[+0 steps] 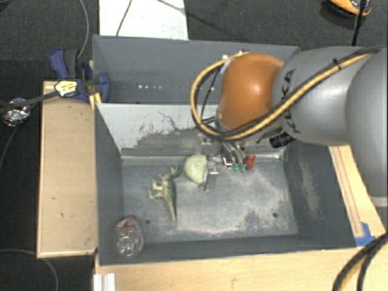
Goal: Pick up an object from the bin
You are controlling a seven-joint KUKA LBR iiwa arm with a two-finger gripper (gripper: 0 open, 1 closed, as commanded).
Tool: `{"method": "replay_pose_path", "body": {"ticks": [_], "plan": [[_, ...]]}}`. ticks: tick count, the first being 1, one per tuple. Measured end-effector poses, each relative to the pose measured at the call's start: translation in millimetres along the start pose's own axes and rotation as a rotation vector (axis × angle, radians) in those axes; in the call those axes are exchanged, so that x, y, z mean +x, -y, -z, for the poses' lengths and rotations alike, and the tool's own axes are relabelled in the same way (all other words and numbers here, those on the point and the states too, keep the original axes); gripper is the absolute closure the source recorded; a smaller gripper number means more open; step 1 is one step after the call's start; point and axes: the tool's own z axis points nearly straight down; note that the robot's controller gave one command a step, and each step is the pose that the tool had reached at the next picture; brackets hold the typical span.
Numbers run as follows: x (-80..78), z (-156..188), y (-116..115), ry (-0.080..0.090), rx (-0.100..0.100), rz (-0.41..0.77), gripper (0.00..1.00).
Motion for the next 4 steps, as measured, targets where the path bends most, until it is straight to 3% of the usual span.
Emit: {"method": "replay_pose_path", "body": {"ticks": [1, 2, 4], "plan": [[-6.2, -43, 8, 0.000, 0.000, -0.094, 0.00], [-10.1, -74, 15, 0.003, -0.004, -0.269, 1.00], [-9.0, -71, 15, 0.000, -0.003, -0.269, 1.00]]}}
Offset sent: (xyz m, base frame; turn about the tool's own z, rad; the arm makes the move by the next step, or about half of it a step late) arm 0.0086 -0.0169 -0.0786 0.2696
